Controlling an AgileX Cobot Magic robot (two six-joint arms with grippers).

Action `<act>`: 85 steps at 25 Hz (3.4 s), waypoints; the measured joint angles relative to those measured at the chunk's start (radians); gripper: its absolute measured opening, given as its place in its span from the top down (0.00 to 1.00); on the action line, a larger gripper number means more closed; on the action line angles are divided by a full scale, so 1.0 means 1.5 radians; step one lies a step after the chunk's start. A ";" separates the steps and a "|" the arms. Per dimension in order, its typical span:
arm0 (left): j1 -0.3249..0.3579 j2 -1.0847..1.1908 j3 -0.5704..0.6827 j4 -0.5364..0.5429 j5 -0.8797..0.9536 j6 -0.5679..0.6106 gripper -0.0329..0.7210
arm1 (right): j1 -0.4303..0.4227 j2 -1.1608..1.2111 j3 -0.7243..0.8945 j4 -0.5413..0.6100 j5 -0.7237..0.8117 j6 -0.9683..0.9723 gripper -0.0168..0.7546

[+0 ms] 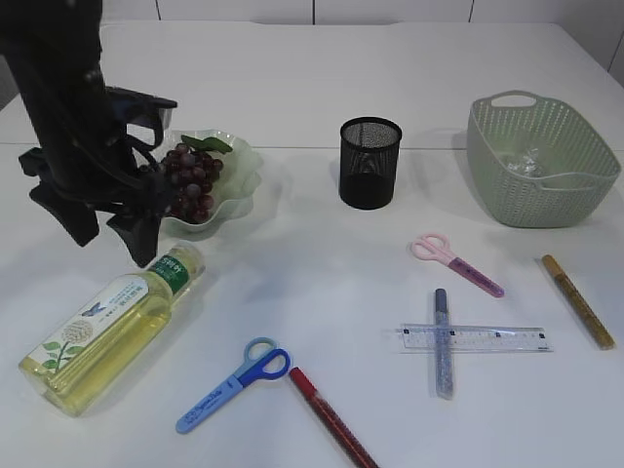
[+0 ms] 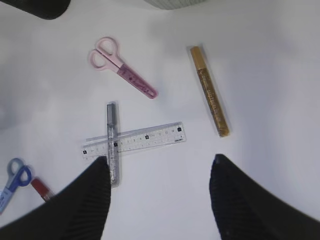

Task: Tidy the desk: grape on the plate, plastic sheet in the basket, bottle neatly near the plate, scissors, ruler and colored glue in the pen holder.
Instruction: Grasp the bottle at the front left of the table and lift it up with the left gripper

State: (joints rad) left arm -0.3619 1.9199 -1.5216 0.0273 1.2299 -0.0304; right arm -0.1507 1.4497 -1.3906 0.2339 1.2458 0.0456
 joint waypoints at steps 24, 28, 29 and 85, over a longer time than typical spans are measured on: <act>0.000 0.163 -0.001 0.014 -0.012 0.020 0.18 | 0.000 -0.009 0.000 0.001 0.000 -0.015 0.34; 0.000 0.171 -0.002 0.014 -0.013 0.024 0.18 | 0.000 -0.009 0.000 0.000 0.000 -0.015 0.34; 0.000 0.173 -0.002 0.014 -0.013 0.025 0.18 | 0.000 -0.009 0.000 0.000 0.000 -0.015 0.34; 0.089 -0.507 0.602 -0.004 -0.586 -0.129 0.36 | 0.000 -0.009 0.000 -0.004 0.000 -0.019 0.34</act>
State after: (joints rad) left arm -0.2280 1.1593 -0.6188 0.0209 0.3512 -0.2244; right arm -0.1507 1.4356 -1.3906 0.2280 1.2458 0.0169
